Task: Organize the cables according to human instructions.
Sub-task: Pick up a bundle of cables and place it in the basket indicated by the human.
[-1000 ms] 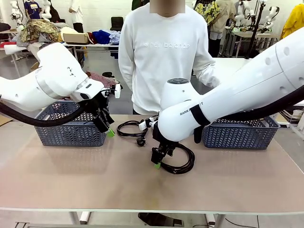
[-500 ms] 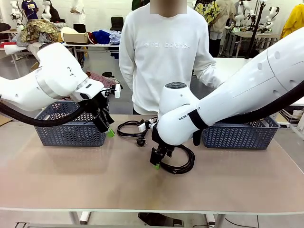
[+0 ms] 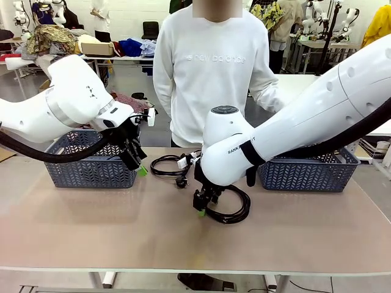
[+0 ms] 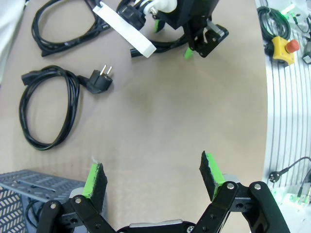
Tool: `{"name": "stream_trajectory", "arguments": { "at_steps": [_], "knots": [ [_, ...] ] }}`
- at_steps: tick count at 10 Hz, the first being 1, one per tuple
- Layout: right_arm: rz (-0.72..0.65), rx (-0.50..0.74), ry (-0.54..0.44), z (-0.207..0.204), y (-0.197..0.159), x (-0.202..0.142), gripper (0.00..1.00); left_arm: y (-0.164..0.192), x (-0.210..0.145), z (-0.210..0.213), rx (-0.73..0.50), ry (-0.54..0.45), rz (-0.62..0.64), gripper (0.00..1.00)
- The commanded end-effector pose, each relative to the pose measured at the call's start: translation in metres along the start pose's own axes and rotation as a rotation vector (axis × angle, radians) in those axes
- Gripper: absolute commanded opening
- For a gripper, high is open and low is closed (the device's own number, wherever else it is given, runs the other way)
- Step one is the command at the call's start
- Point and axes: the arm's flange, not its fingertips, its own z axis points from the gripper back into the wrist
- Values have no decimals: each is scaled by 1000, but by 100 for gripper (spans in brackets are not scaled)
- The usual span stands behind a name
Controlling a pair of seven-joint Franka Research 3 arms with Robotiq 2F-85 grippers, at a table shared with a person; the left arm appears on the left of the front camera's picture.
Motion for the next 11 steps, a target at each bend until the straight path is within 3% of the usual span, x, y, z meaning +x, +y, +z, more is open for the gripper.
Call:
{"name": "stream_trajectory", "arguments": {
  "at_steps": [1, 2, 3, 4, 5, 6, 7, 11],
  "knots": [
    [-30, -26, -9, 1, 0, 9, 44, 1, -1, 1, 0, -1, 2, 100],
    [-37, -27, -10, 2, -1, 9, 57, 1, -1, 1, 0, -1, 2, 100],
    [-38, -29, -8, 2, -2, 9, 25, 1, -1, 1, 0, -1, 2, 100],
    [-38, -29, -5, 3, -2, 9, 38, 1, -1, 1, 0, -1, 2, 100],
    [-38, -31, 0, 3, -2, 9, 6, 1, -1, 1, 0, -1, 2, 100],
    [-39, -32, 5, 2, -1, 10, 20, 1, -1, 1, 0, -1, 2, 100],
    [-38, -28, 10, 1, -1, 10, 0, 1, -1, 1, 0, -1, 2, 100],
    [-53, -3, 37, 9, 6, 4, 0, 1, -1, 1, 0, -1, 2, 100]
  ]
}}
